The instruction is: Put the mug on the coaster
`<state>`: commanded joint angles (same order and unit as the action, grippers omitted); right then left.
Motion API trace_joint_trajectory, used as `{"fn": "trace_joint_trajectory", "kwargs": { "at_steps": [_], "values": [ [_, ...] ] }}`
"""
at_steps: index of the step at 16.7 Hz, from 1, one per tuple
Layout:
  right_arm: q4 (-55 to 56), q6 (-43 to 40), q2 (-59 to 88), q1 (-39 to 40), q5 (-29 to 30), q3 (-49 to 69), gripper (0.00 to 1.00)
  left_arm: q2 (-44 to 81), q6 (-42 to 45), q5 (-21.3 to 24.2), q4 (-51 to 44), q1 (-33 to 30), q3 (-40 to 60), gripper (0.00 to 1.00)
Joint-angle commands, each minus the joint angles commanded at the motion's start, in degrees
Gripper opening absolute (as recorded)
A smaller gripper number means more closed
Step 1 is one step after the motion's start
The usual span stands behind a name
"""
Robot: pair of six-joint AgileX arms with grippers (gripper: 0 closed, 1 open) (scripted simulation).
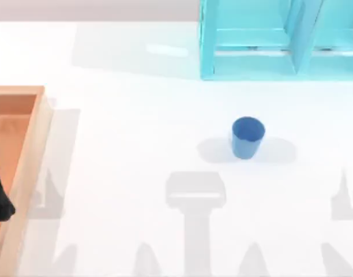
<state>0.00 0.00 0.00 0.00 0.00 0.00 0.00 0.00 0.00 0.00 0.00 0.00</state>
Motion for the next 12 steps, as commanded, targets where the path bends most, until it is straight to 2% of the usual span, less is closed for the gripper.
{"fn": "trace_joint_trajectory", "kwargs": {
  "at_steps": [6,12],
  "values": [
    [-4.1,-4.0,5.7,2.9,-1.2,5.5,1.0,0.0,0.0,0.0,0.0,0.0,0.0,1.0],
    [-20.5,-19.2,32.4,12.3,-4.0,27.9,1.0,0.0,0.0,0.0,0.0,0.0,0.0,1.0]
  ]
}}
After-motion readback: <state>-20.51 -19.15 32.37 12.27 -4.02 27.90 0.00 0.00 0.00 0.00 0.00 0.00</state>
